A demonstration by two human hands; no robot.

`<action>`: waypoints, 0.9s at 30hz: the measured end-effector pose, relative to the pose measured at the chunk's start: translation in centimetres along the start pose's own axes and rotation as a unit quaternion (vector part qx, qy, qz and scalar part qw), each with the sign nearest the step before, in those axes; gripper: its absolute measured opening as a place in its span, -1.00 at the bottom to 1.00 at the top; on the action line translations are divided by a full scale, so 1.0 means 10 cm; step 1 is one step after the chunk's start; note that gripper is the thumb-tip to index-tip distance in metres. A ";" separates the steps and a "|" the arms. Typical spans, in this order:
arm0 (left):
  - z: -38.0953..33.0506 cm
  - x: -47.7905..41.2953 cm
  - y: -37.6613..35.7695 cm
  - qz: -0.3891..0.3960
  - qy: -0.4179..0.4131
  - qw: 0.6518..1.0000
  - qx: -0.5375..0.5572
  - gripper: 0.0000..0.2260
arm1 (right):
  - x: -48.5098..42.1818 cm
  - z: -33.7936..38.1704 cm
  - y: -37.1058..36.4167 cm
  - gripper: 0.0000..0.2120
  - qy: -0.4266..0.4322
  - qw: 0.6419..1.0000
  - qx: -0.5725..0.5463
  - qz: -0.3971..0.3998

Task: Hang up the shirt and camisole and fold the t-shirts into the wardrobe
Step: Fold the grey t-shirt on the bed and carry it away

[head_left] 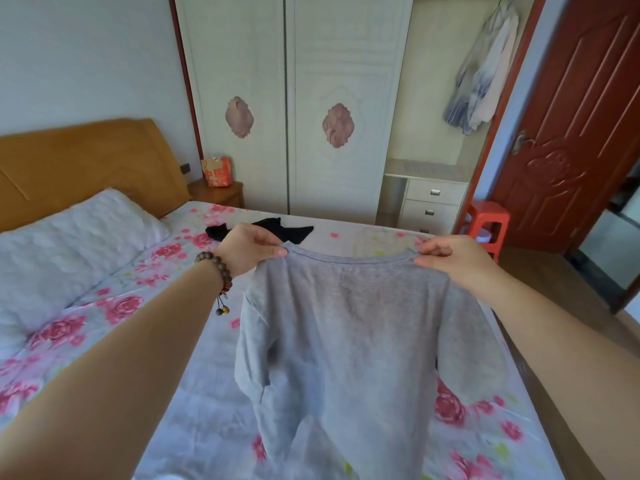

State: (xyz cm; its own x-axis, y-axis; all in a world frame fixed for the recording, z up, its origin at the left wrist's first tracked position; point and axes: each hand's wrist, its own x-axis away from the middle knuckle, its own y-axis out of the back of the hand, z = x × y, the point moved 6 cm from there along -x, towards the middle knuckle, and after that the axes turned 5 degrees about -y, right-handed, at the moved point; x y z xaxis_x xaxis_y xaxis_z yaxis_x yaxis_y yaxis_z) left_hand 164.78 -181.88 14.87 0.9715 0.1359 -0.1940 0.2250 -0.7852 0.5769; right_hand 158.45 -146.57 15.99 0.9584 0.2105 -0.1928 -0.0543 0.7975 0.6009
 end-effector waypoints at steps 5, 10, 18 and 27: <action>0.17 -0.44 -0.17 0.018 0.022 0.999 -0.017 -0.86 | -0.48 -0.26 -0.18 -0.85 -0.029 0.999 0.000 0.016; 0.33 -0.91 -0.26 0.014 0.022 0.999 -0.027 -0.87 | -0.92 -0.36 -0.28 -0.86 -0.034 0.999 -0.019 -0.025; 0.13 -1.33 0.00 -0.047 -0.058 0.997 0.028 -0.90 | -1.30 -0.10 -0.11 -0.86 0.020 0.996 -0.029 -0.088; 0.57 -0.72 -0.34 0.016 -0.022 1.000 0.012 -0.88 | -0.82 -0.60 -0.65 -0.82 -0.022 0.999 -0.034 -0.022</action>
State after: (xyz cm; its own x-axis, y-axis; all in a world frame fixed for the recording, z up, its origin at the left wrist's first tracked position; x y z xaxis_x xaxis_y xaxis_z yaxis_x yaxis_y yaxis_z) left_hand 156.54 -183.62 9.76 0.9739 0.0832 -0.2111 0.1909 -0.8029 0.5646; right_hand 149.23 -150.10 9.01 0.9718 0.1497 -0.1823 -0.0287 0.8422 0.5383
